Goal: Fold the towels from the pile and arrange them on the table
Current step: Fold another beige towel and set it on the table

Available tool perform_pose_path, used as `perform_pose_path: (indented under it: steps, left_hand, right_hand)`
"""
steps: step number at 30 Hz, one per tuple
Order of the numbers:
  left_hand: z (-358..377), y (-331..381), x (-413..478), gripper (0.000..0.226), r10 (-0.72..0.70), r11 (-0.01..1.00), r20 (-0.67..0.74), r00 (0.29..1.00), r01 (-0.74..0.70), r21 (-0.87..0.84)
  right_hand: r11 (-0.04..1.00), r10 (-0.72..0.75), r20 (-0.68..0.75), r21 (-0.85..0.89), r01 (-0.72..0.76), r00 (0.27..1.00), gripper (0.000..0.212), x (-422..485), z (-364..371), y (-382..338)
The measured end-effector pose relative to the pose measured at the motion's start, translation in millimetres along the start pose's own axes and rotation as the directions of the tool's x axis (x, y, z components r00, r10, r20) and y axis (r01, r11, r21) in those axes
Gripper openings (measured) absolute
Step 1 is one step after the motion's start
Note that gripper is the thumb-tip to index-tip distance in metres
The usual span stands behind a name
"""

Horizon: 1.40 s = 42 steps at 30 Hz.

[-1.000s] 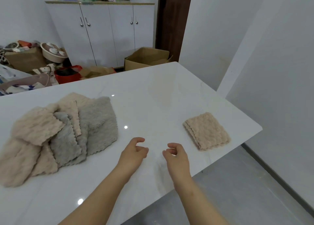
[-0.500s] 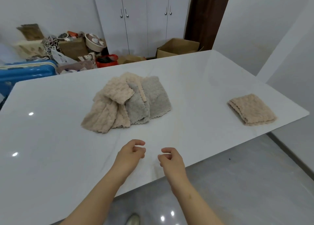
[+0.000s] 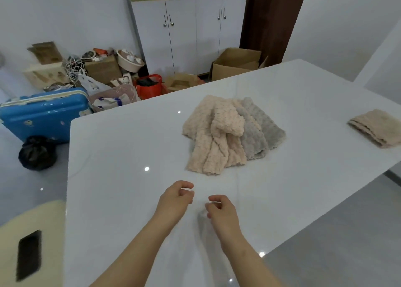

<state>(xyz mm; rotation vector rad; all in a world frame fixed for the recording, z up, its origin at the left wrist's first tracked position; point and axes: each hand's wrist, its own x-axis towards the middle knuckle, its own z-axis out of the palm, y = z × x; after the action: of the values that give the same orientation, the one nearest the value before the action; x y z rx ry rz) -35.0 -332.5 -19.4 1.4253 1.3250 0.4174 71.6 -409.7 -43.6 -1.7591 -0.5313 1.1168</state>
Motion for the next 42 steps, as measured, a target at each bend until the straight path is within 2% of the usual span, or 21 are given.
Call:
perform_pose_path:
  steps: [7, 14, 25, 29, 36, 42]
  left_hand:
    - [-48.4, -35.2, -10.1, 0.016, -0.017, 1.000, -0.014, 1.000, 0.017, 0.011]
    - [-82.1, -45.8, 0.4, 0.017, 0.055, 0.998, 0.043, 0.998, -0.055, 0.007]
    - [-141.1, -37.0, 75.1, 0.019, 0.175, 0.968, 0.296, 0.939, -0.219, 0.125]
    - [-138.1, -27.7, 84.8, 0.018, 0.200, 0.942, 0.398, 0.895, -0.287, 0.172]
    - [-123.4, -13.1, 116.6, 0.018, 0.278, 0.889, 0.474, 0.835, -0.411, 0.203]
    - [-98.1, 14.7, 180.0, 0.019, 0.373, 0.820, 0.538, 0.756, -0.540, 0.190]
  right_hand:
    - [0.999, -0.025, -0.013, -0.023, 0.025, 1.000, 0.016, -20.4, 43.9, 4.4]
    - [1.000, -0.002, -0.095, 0.022, 0.004, 0.995, 0.016, -26.4, 81.7, 7.1]
    - [0.987, 0.074, -0.359, 0.159, -0.018, 0.930, 0.018, -2.8, 155.7, -17.3]
    - [0.978, 0.108, -0.442, 0.210, -0.014, 0.890, 0.018, -0.1, 155.5, -17.7]
    - [0.975, 0.099, -0.529, 0.223, 0.025, 0.843, 0.019, 21.0, 145.2, -26.6]
    - [0.987, 0.064, -0.717, 0.146, 0.060, 0.694, 0.026, 63.1, 139.6, -39.9]
